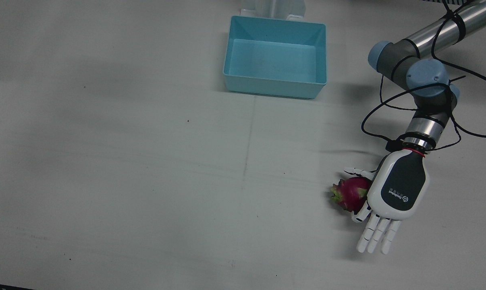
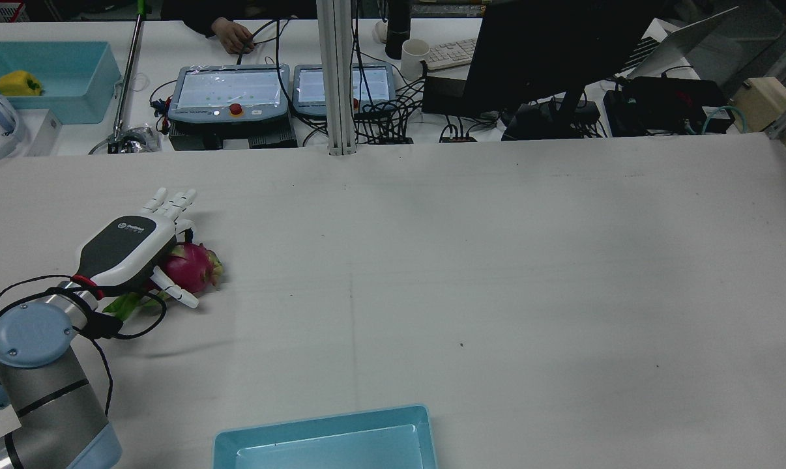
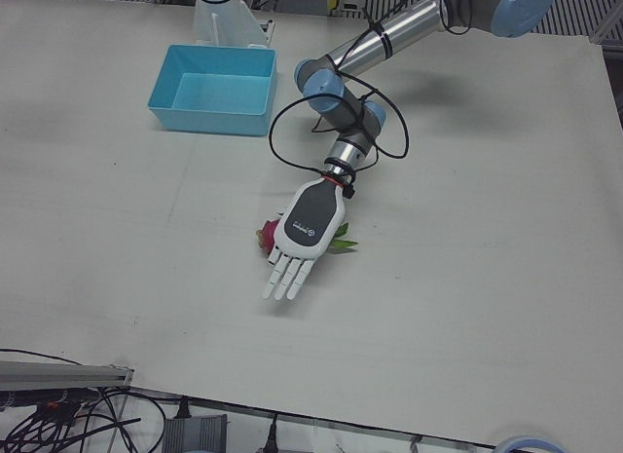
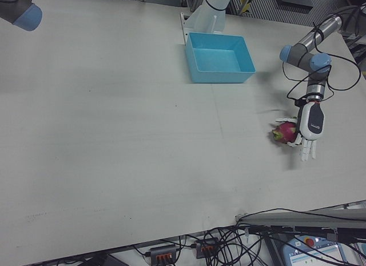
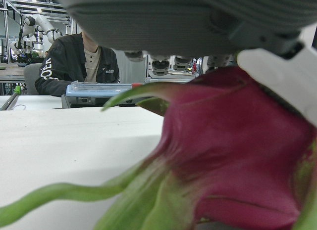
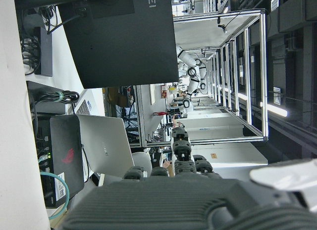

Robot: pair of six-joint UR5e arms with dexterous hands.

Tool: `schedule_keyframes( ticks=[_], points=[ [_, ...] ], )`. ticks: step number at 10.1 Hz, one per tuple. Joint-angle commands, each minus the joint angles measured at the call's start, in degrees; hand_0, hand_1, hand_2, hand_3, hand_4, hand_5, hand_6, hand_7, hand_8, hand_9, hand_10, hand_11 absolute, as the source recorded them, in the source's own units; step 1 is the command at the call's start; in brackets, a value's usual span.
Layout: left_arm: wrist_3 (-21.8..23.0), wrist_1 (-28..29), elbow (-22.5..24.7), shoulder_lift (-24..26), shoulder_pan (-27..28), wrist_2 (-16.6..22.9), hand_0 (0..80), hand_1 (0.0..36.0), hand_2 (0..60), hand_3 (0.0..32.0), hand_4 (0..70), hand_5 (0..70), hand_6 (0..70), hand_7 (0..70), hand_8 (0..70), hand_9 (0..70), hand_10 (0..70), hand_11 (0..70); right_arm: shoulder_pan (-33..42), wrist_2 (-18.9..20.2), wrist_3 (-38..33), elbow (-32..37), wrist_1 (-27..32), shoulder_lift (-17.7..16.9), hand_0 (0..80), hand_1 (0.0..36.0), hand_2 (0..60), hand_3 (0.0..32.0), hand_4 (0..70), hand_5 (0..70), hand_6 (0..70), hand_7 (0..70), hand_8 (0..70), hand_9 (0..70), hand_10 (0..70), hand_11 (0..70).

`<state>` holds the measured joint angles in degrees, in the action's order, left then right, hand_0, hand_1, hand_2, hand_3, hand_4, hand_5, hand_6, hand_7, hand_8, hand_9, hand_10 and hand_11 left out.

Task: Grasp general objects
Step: 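Lift the dragon fruit with the left hand and carry it toward the blue tray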

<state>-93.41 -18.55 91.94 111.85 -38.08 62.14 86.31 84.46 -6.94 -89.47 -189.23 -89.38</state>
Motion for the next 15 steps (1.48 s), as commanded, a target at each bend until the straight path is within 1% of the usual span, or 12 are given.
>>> schedule_keyframes(
  ticks=[1, 2, 3, 5, 6, 7, 8, 9, 10, 12, 14, 15],
  points=[
    [0.07, 1.23, 0.43, -0.05, -0.16, 0.00, 47.8, 10.5, 9.6, 0.0, 36.2, 70.0, 2.9, 8.6, 10.9, 0.3, 0.0, 0.0, -0.09, 0.00, 0.00, 0.00, 0.00, 0.00, 0.0, 0.0, 0.0, 0.0, 0.0, 0.0, 0.0, 0.0, 0.0, 0.0, 0.0, 0.0],
    [0.15, 2.11, 0.78, -0.14, -0.33, 0.09, 49.0, 16.4, 28.2, 0.0, 38.9, 70.0, 3.7, 9.5, 11.4, 0.5, 0.0, 0.0, 0.00, 0.00, 0.00, 0.00, 0.00, 0.00, 0.0, 0.0, 0.0, 0.0, 0.0, 0.0, 0.0, 0.0, 0.0, 0.0, 0.0, 0.0],
    [0.33, 2.90, 1.66, -0.31, -0.42, 0.09, 48.7, 24.8, 60.0, 0.0, 40.7, 70.0, 4.4, 10.6, 12.2, 0.7, 0.0, 0.0, 0.00, 0.00, 0.00, 0.00, 0.00, 0.00, 0.0, 0.0, 0.0, 0.0, 0.0, 0.0, 0.0, 0.0, 0.0, 0.0, 0.0, 0.0],
    [0.42, 2.12, 7.17, -1.02, -0.51, 0.52, 50.7, 34.9, 60.0, 0.0, 43.7, 70.0, 4.6, 11.9, 13.1, 1.1, 0.0, 0.0, 0.00, 0.00, 0.00, 0.00, 0.00, 0.00, 0.0, 0.0, 0.0, 0.0, 0.0, 0.0, 0.0, 0.0, 0.0, 0.0, 0.0, 0.0],
    [0.51, 0.29, 9.81, -1.02, -0.51, 0.96, 51.0, 35.9, 60.0, 0.0, 43.9, 70.0, 4.6, 12.1, 13.3, 1.3, 0.0, 0.2, 0.00, 0.00, 0.00, 0.00, 0.00, 0.00, 0.0, 0.0, 0.0, 0.0, 0.0, 0.0, 0.0, 0.0, 0.0, 0.0, 0.0, 0.0],
    [0.59, -1.21, 12.80, -1.02, -0.51, 2.27, 49.9, 34.1, 60.0, 0.0, 42.5, 70.0, 4.4, 12.1, 13.5, 1.6, 0.0, 0.0, 0.00, 0.00, 0.00, 0.00, 0.00, 0.00, 0.0, 0.0, 0.0, 0.0, 0.0, 0.0, 0.0, 0.0, 0.0, 0.0, 0.0, 0.0],
    [0.60, -2.70, 15.70, -1.11, -0.51, 4.90, 49.0, 31.4, 60.0, 0.0, 41.5, 70.0, 4.8, 12.8, 13.6, 2.1, 0.0, 0.0, 0.00, 0.00, 0.00, 0.00, 0.00, 0.00, 0.0, 0.0, 0.0, 0.0, 0.0, 0.0, 0.0, 0.0, 0.0, 0.0, 0.0, 0.0],
    [0.51, -2.89, 17.99, -1.80, -0.42, 6.49, 48.0, 29.3, 60.0, 0.0, 40.0, 70.0, 5.0, 12.8, 13.9, 2.4, 0.0, 0.4, 0.00, 0.00, 0.00, 0.00, 0.00, 0.00, 0.0, 0.0, 0.0, 0.0, 0.0, 0.0, 0.0, 0.0, 0.0, 0.0, 0.0, 0.0],
    [0.42, -2.81, 19.93, -2.59, 0.28, 6.68, 47.3, 27.2, 60.0, 0.0, 38.7, 70.0, 4.6, 12.4, 13.5, 1.9, 0.0, 0.4, 0.00, 0.00, 0.00, 0.00, 0.00, 0.00, 0.0, 0.0, 0.0, 0.0, 0.0, 0.0, 0.0, 0.0, 0.0, 0.0, 0.0, 0.0],
    [0.33, -4.29, 24.06, -3.22, 0.55, 11.57, 47.8, 27.1, 60.0, 0.0, 38.8, 70.0, 4.8, 13.2, 13.1, 1.5, 0.1, 0.9, 0.00, 0.00, 0.00, 0.00, 0.00, 0.00, 0.0, 0.0, 0.0, 0.0, 0.0, 0.0, 0.0, 0.0, 0.0, 0.0, 0.0, 0.0],
    [0.24, -8.07, 27.84, -3.56, 2.12, 14.49, 49.7, 28.5, 60.0, 0.0, 39.2, 70.0, 5.8, 14.3, 13.3, 1.6, 0.9, 2.3, 0.00, 0.00, 0.00, 0.00, 0.00, 0.00, 0.0, 0.0, 0.0, 0.0, 0.0, 0.0, 0.0, 0.0, 0.0, 0.0, 0.0, 0.0],
    [0.16, -8.78, 29.34, -4.79, 3.52, 14.59, 50.9, 29.2, 60.0, 0.0, 42.0, 70.0, 6.9, 15.9, 13.4, 1.8, 1.0, 2.6, 0.00, 0.00, 0.00, 0.00, 0.00, 0.00, 0.0, 0.0, 0.0, 0.0, 0.0, 0.0, 0.0, 0.0, 0.0, 0.0, 0.0, 0.0]
  ],
)
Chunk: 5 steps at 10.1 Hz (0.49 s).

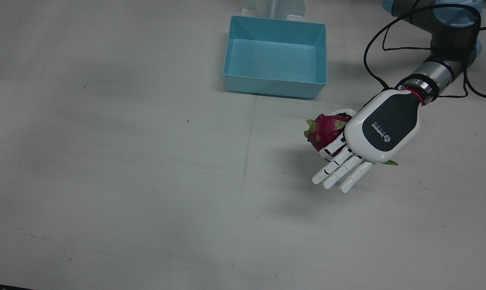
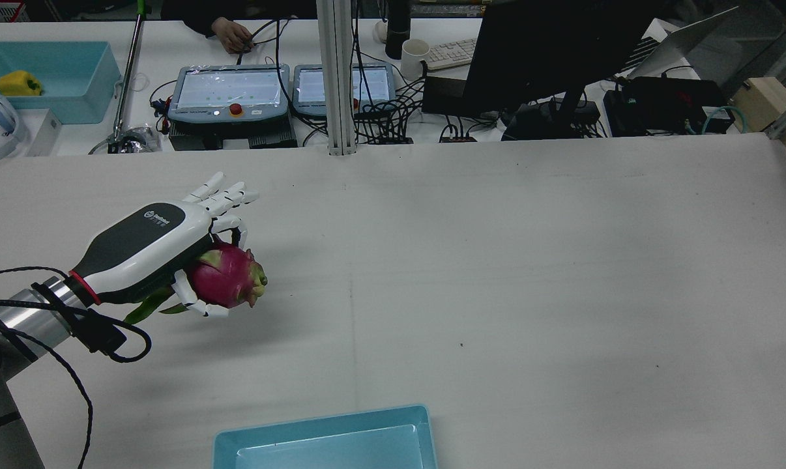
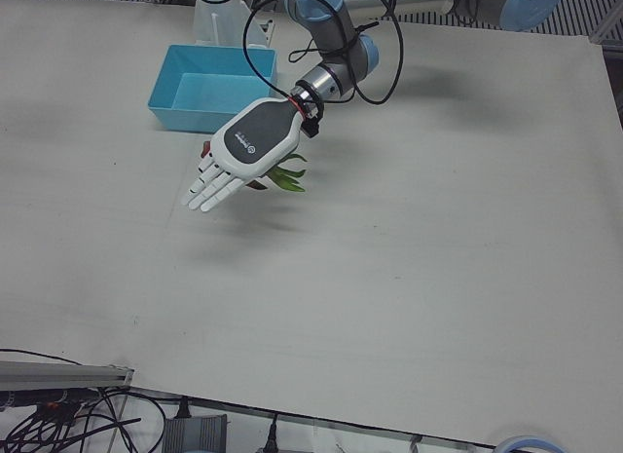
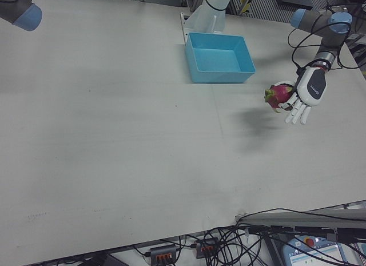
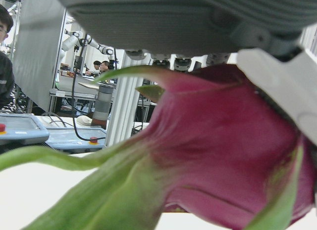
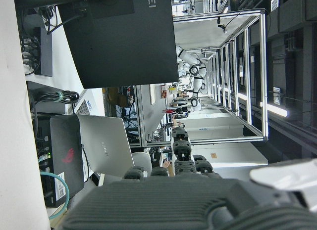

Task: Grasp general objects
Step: 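Lift the dragon fruit with the left hand and carry it toward the blue tray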

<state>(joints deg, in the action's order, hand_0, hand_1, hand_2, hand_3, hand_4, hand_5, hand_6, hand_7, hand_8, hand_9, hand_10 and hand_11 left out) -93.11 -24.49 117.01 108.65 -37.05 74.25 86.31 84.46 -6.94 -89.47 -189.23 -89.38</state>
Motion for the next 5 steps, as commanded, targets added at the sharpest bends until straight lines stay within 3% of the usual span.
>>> schedule_keyframes(
  ticks=[1, 5],
  points=[
    [-0.14, -3.45, 5.85, -2.20, 4.86, 2.48, 52.2, 29.7, 60.0, 0.0, 43.9, 70.0, 7.5, 16.8, 13.6, 2.0, 1.2, 2.9, 0.00, 0.00, 0.00, 0.00, 0.00, 0.00, 0.0, 0.0, 0.0, 0.0, 0.0, 0.0, 0.0, 0.0, 0.0, 0.0, 0.0, 0.0],
    [-0.14, -14.68, 13.15, -2.30, 11.20, 3.18, 52.6, 28.6, 60.0, 0.0, 45.4, 70.0, 8.3, 18.1, 13.5, 2.2, 1.8, 3.8, 0.00, 0.00, 0.00, 0.00, 0.00, 0.00, 0.0, 0.0, 0.0, 0.0, 0.0, 0.0, 0.0, 0.0, 0.0, 0.0, 0.0, 0.0]
  ],
)
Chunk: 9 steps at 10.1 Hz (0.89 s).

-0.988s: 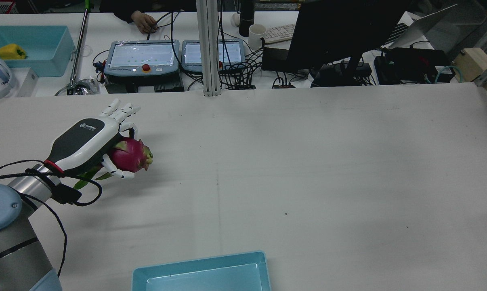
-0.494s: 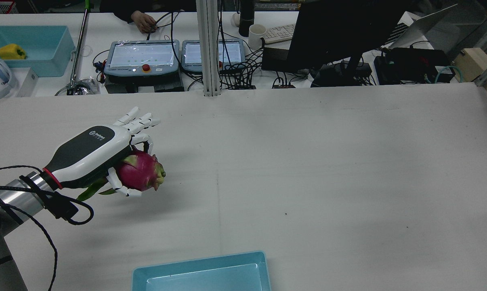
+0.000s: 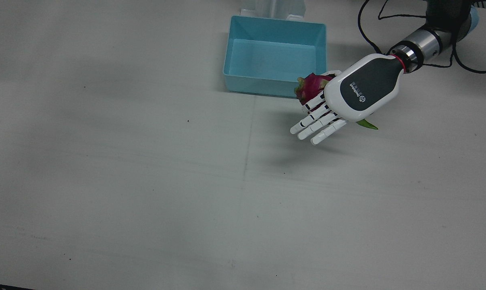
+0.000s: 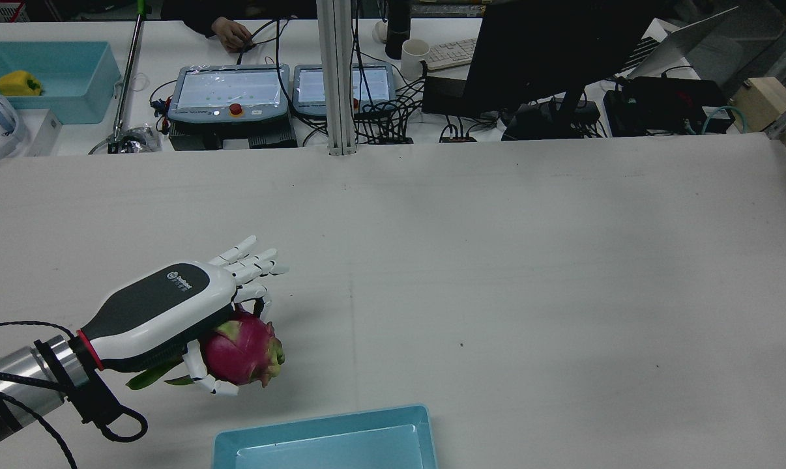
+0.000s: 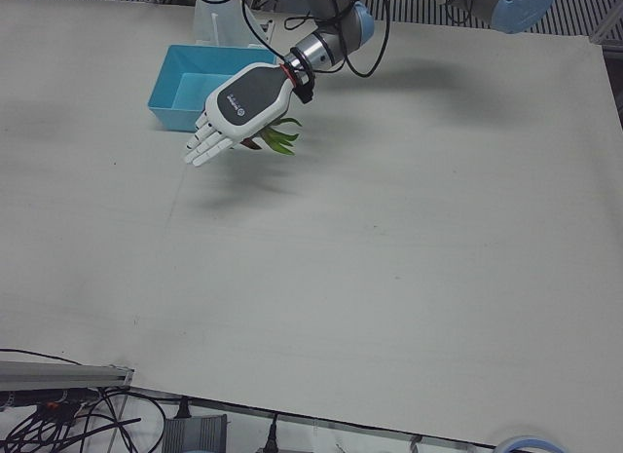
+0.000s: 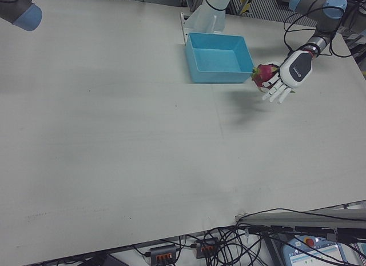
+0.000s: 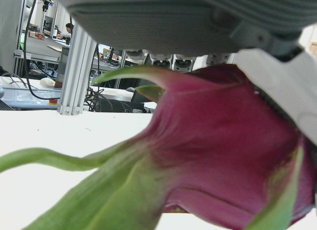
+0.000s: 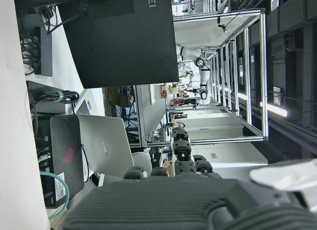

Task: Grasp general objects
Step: 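Lift the dragon fruit with the left hand and carry it toward the blue tray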

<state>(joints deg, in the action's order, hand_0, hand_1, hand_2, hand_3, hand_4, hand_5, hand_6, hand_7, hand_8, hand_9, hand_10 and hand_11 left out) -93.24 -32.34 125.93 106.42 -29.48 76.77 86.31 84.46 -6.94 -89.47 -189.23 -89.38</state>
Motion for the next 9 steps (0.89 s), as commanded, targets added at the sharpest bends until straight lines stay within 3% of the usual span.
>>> schedule_keyframes(
  ticks=[1, 4, 6, 9],
  points=[
    [-0.01, -9.90, 6.32, 0.01, 4.08, 1.45, 52.6, 28.5, 60.0, 0.0, 46.6, 70.0, 9.0, 19.0, 13.7, 2.4, 1.6, 3.5, 0.00, 0.00, 0.00, 0.00, 0.00, 0.00, 0.0, 0.0, 0.0, 0.0, 0.0, 0.0, 0.0, 0.0, 0.0, 0.0, 0.0, 0.0],
    [1.04, -14.32, 8.98, 0.37, 4.35, 6.01, 53.7, 28.6, 60.0, 0.0, 50.3, 70.0, 9.7, 20.1, 13.3, 2.6, 0.9, 2.4, 0.00, 0.00, 0.00, 0.00, 0.00, 0.00, 0.0, 0.0, 0.0, 0.0, 0.0, 0.0, 0.0, 0.0, 0.0, 0.0, 0.0, 0.0],
    [1.13, -15.82, 9.51, 0.37, 6.36, 6.38, 54.1, 28.3, 60.0, 0.0, 53.0, 70.0, 10.4, 21.1, 13.4, 2.8, 0.5, 1.9, 0.00, 0.00, 0.00, 0.00, 0.00, 0.00, 0.0, 0.0, 0.0, 0.0, 0.0, 0.0, 0.0, 0.0, 0.0, 0.0, 0.0, 0.0],
    [6.92, -14.34, 10.03, 1.06, 7.24, 6.81, 56.0, 28.8, 60.0, 0.0, 57.2, 70.0, 11.7, 23.0, 13.4, 3.2, 0.1, 1.3, 0.00, 0.00, 0.00, 0.00, 0.00, 0.00, 0.0, 0.0, 0.0, 0.0, 0.0, 0.0, 0.0, 0.0, 0.0, 0.0, 0.0, 0.0]
  ],
)
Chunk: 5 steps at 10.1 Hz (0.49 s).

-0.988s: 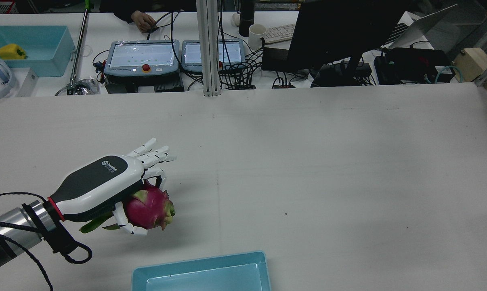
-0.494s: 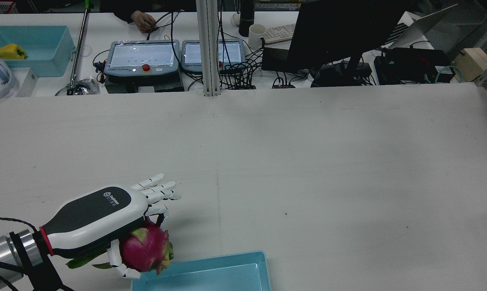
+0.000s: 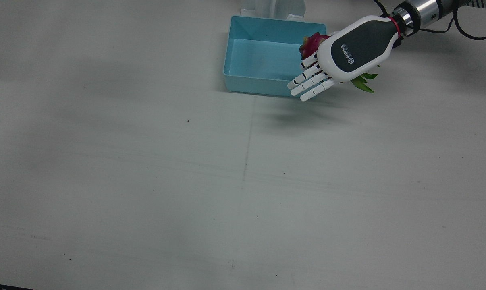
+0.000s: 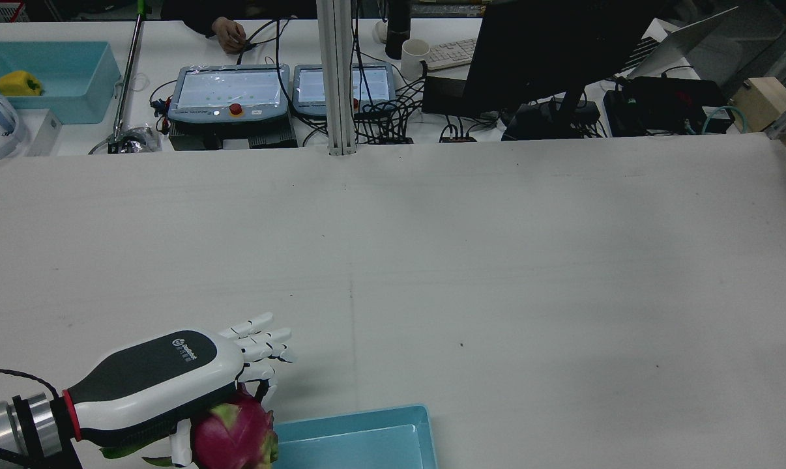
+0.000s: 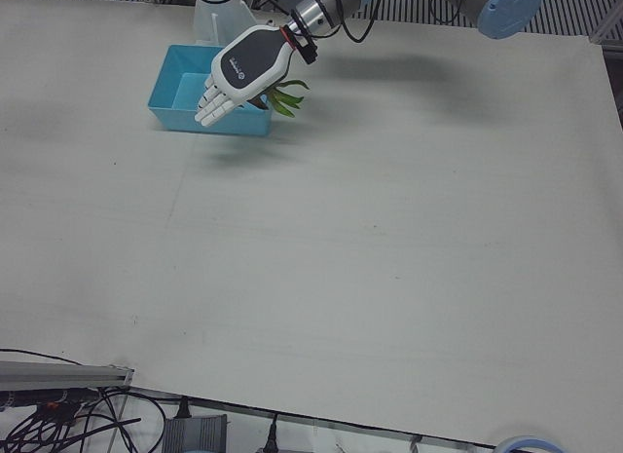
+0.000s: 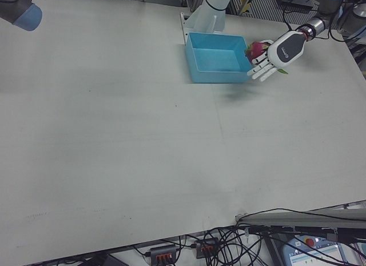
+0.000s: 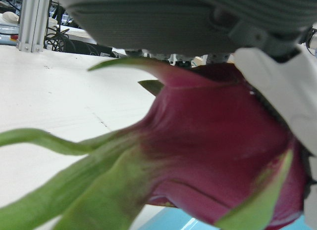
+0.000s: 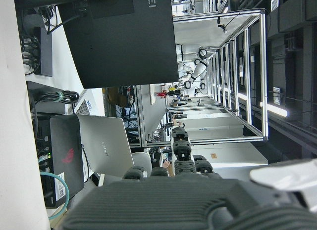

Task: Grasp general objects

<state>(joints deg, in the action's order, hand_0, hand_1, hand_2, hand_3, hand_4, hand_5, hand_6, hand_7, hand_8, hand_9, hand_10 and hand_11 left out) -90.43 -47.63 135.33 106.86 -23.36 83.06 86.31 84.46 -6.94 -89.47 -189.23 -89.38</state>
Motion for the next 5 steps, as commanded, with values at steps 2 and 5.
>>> schedule_keyframes(
  ticks=[2, 5],
  points=[
    [3.59, -4.29, 1.60, 7.10, 4.80, 0.09, 54.2, 27.4, 60.0, 0.0, 55.0, 70.0, 10.5, 21.4, 13.2, 2.8, 0.5, 1.6, 0.00, 0.00, 0.00, 0.00, 0.00, 0.00, 0.0, 0.0, 0.0, 0.0, 0.0, 0.0, 0.0, 0.0, 0.0, 0.0, 0.0, 0.0],
    [3.85, -5.55, 0.90, 10.11, 5.69, -0.44, 58.3, 29.5, 60.0, 0.0, 60.9, 70.0, 12.6, 24.3, 13.7, 3.4, 0.6, 2.0, 0.00, 0.00, 0.00, 0.00, 0.00, 0.00, 0.0, 0.0, 0.0, 0.0, 0.0, 0.0, 0.0, 0.0, 0.0, 0.0, 0.0, 0.0]
  ],
)
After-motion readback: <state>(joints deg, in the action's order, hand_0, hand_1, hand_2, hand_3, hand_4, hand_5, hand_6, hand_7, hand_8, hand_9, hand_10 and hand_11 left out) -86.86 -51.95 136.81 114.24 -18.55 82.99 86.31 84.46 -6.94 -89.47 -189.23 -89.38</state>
